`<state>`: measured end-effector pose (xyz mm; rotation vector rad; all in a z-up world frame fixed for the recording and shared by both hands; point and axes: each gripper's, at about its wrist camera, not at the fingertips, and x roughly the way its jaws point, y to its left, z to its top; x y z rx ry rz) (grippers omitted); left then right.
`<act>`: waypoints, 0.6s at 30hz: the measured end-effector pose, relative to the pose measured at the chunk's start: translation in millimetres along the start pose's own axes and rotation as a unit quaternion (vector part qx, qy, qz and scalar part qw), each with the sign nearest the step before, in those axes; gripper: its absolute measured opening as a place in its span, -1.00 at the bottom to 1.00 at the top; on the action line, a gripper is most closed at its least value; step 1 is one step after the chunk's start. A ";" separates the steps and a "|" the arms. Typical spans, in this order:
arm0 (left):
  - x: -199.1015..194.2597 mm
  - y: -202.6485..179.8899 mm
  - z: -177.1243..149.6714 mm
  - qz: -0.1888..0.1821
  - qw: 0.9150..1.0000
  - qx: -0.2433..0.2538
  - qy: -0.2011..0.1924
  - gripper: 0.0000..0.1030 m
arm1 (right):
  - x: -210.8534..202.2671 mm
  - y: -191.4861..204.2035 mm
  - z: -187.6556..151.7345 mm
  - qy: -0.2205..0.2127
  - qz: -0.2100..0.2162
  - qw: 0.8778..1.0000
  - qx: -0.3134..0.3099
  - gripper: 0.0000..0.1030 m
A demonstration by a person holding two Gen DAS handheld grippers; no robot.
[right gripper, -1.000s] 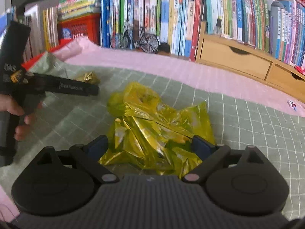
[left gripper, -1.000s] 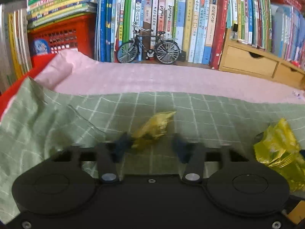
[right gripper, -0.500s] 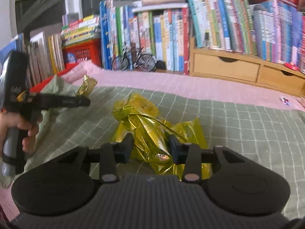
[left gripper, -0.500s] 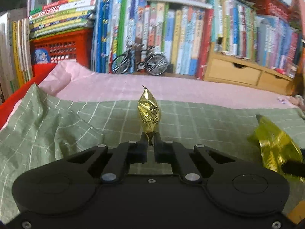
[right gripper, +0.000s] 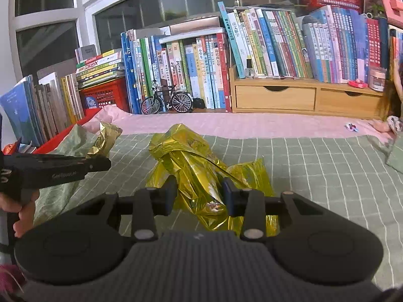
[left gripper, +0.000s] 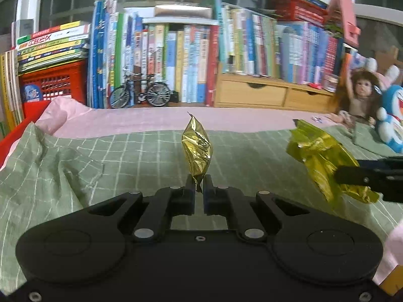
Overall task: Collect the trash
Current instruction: 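Carry the gold foil wrapper and gold foil bag over the bed edge toward the bin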
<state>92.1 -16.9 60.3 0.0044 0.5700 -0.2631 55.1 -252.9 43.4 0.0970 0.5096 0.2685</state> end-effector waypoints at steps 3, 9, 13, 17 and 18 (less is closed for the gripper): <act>-12.2 -8.7 -6.5 -0.011 1.000 0.007 0.001 -0.90 | -10.7 -0.7 -5.7 0.000 -0.004 1.000 0.004 -0.18; -38.7 -20.4 -18.9 -0.026 1.000 0.011 -0.007 -0.89 | -34.1 -0.4 -17.8 -0.010 -0.006 1.000 0.016 -0.18; -55.3 -28.2 -28.8 -0.037 0.999 0.019 -0.011 -0.89 | -51.3 3.2 -25.2 -0.018 -0.003 1.000 0.017 -0.18; -73.8 -35.7 -37.9 -0.052 0.998 0.028 -0.018 -0.89 | -68.1 8.7 -34.0 -0.023 0.004 0.999 0.024 -0.18; -78.5 -37.2 -40.2 -0.057 0.998 0.030 -0.019 -0.89 | -71.9 10.6 -36.4 -0.025 0.005 0.999 0.025 -0.18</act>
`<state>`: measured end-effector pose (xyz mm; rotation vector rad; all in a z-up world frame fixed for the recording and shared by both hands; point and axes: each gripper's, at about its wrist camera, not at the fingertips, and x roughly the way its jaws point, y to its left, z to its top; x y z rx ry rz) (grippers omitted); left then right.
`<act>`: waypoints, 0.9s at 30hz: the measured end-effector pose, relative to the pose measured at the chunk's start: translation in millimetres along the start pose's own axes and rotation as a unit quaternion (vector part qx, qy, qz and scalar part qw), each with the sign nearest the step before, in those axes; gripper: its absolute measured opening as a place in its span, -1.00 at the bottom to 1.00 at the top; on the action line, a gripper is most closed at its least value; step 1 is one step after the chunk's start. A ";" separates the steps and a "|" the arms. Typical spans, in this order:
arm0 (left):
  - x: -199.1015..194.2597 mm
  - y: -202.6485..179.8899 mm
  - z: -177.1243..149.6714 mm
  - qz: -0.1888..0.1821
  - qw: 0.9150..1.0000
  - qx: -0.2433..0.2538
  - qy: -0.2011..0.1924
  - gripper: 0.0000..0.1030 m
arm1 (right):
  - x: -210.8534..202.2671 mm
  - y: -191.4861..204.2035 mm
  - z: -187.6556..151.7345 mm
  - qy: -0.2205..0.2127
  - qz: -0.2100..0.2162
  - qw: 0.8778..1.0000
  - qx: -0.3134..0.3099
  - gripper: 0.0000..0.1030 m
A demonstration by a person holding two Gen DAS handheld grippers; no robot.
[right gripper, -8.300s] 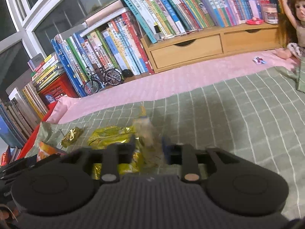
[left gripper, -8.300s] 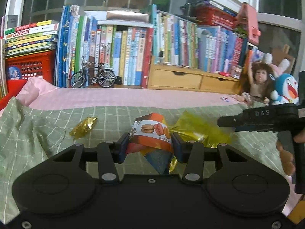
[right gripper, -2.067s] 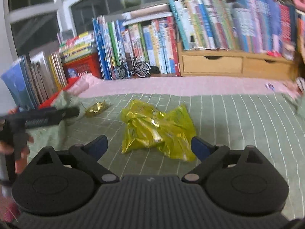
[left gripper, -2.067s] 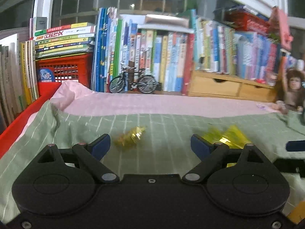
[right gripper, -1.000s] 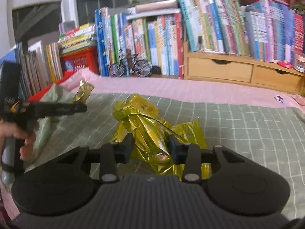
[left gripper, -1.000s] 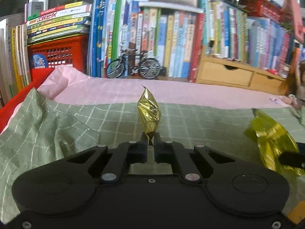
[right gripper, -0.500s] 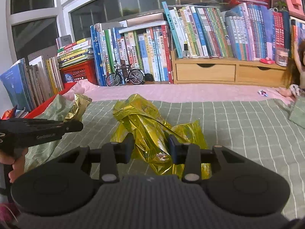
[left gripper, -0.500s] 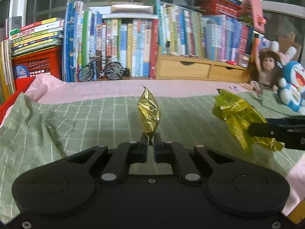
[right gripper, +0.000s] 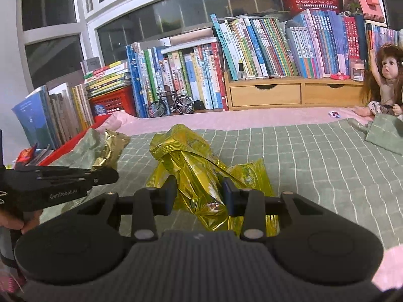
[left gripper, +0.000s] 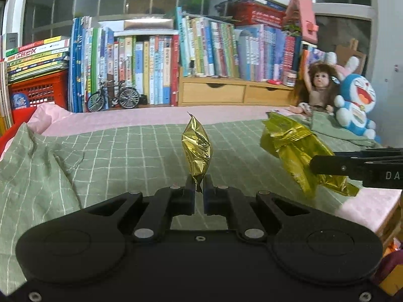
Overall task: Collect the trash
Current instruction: 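Carry the gold foil wrapper and gold foil bag over the bed edge toward the bin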
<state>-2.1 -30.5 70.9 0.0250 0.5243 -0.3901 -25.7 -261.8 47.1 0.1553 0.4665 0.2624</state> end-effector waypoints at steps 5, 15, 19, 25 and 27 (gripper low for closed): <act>-19.1 -9.3 -13.3 -0.021 1.000 0.003 0.004 -0.89 | -18.4 7.8 -13.8 -0.001 0.009 1.000 0.013 -0.18; -56.6 -25.9 -44.2 -0.047 0.998 0.028 0.008 -0.89 | -55.2 21.1 -40.2 0.007 0.012 1.000 0.019 -0.18; -72.4 -31.8 -56.8 -0.057 0.998 0.036 0.013 -0.89 | -70.2 23.1 -50.9 0.018 0.015 0.999 0.025 -0.18; -94.7 -41.3 -81.5 -0.069 0.996 0.047 0.022 -0.89 | -92.2 27.6 -71.1 0.045 0.034 0.997 0.050 -0.18; -100.6 -42.9 -90.2 -0.074 0.996 0.046 0.025 -0.89 | -97.8 30.4 -78.7 0.055 0.039 0.996 0.054 -0.18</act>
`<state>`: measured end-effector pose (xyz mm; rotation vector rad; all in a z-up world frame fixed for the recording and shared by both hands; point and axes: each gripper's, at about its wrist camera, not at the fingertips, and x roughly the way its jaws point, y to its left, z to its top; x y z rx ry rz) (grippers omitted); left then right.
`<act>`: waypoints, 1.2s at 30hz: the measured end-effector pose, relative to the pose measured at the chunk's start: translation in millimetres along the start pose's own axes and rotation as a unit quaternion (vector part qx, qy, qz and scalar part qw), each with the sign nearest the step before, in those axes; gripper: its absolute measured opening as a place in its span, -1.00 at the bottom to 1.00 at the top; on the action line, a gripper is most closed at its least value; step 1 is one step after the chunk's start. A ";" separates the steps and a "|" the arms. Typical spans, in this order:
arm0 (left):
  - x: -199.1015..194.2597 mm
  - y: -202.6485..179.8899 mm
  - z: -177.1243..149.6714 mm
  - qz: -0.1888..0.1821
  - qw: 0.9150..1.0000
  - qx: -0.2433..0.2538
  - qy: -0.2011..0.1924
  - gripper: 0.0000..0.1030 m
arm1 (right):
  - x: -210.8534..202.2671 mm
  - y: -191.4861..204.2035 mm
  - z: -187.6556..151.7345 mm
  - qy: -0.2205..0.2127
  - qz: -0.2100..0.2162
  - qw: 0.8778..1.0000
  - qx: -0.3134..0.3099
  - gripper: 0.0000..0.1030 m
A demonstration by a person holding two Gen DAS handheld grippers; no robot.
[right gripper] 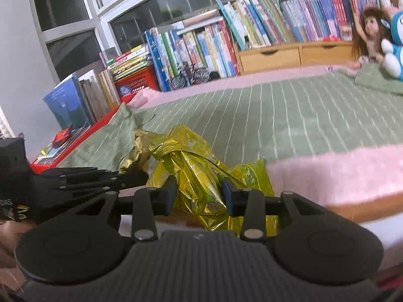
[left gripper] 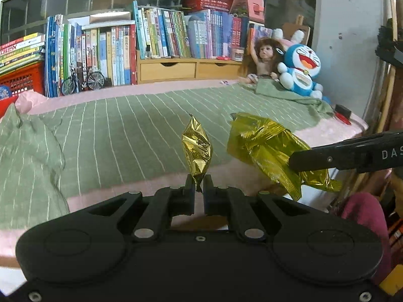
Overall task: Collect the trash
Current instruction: 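Carry the gold foil wrapper and gold foil bag over the bed edge toward the bin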
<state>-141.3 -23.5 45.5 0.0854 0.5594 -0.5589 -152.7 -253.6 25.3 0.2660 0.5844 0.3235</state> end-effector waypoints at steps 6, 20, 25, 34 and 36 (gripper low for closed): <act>-13.1 -9.6 -23.3 -0.009 1.000 0.000 0.015 -0.89 | -7.5 2.8 -18.7 0.026 0.013 1.000 0.012 -0.18; -13.7 -19.0 -64.2 -0.013 0.997 -0.017 0.073 -0.89 | 10.9 0.5 -57.0 0.105 0.020 0.993 0.046 -0.23; -7.8 -20.4 -76.8 -0.014 0.995 -0.025 0.101 -0.89 | 19.9 -3.8 -70.0 0.135 0.022 0.988 0.066 -0.28; 22.6 -19.1 -101.7 -0.003 0.982 -0.035 0.183 -0.89 | 53.4 -24.8 -87.9 0.203 0.002 0.971 0.126 -0.69; 31.4 -19.2 -108.0 0.002 0.979 -0.038 0.199 -0.89 | 61.4 -27.3 -93.3 0.216 -0.015 0.968 0.124 -0.70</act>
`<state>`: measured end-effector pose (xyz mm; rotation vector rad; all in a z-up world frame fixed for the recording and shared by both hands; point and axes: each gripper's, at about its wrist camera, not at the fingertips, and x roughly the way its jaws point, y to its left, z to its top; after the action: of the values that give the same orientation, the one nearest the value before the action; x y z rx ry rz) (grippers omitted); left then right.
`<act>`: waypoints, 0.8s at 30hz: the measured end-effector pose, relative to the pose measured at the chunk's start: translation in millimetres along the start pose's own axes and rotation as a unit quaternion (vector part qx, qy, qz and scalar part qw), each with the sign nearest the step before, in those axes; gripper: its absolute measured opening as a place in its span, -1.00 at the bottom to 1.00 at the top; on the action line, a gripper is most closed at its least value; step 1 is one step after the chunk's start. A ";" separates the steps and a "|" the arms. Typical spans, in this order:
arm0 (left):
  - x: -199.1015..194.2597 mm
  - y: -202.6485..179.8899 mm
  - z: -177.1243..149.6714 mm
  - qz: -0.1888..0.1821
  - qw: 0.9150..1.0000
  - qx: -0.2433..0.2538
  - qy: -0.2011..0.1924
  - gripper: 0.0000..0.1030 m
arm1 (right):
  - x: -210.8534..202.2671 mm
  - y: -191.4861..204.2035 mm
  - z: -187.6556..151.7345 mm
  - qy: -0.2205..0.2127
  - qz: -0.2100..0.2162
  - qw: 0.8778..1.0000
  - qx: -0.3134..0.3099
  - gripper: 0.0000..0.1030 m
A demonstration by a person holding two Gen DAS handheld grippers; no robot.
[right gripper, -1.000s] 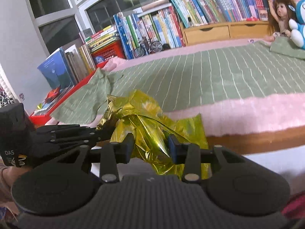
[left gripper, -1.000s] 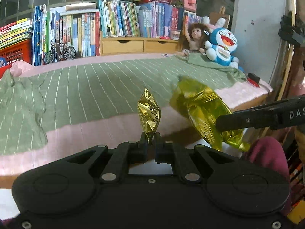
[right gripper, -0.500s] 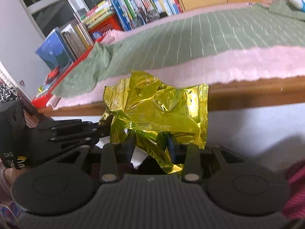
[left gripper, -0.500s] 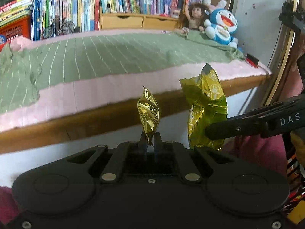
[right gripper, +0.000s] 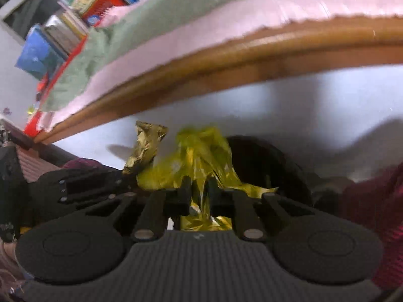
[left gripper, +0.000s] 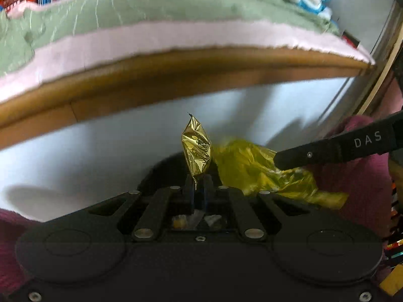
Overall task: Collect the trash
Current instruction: 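Carry the gold foil wrapper and gold foil bag over the bed edge toward the bin, then open both tools to drop the gold foil items into the bin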
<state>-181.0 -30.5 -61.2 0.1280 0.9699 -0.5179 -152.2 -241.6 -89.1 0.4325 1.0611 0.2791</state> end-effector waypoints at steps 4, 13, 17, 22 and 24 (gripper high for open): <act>21.9 2.3 -5.0 0.001 0.999 -0.014 0.033 -0.88 | 13.4 -3.8 -2.3 0.017 -0.010 1.000 0.005 -0.70; 64.2 10.2 -6.2 0.007 0.996 -0.037 0.085 -0.88 | 40.7 -11.3 1.7 0.038 -0.030 0.999 0.013 -0.70; 78.6 10.7 -5.3 0.010 0.994 -0.045 0.100 -0.88 | 54.0 -12.8 5.3 0.048 -0.036 0.998 0.015 -0.70; 91.0 11.0 -3.5 0.010 0.992 -0.050 0.113 -0.86 | 60.8 -13.1 6.5 0.054 -0.041 0.998 0.013 -0.70; 92.7 14.0 -3.9 0.010 0.992 -0.054 0.117 -0.85 | 62.3 -13.1 6.7 0.054 -0.043 0.998 0.015 -0.69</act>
<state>-135.2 -50.6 -140.6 0.1028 1.2219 -0.4367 -117.1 -228.2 -141.0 0.4017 1.1882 0.2129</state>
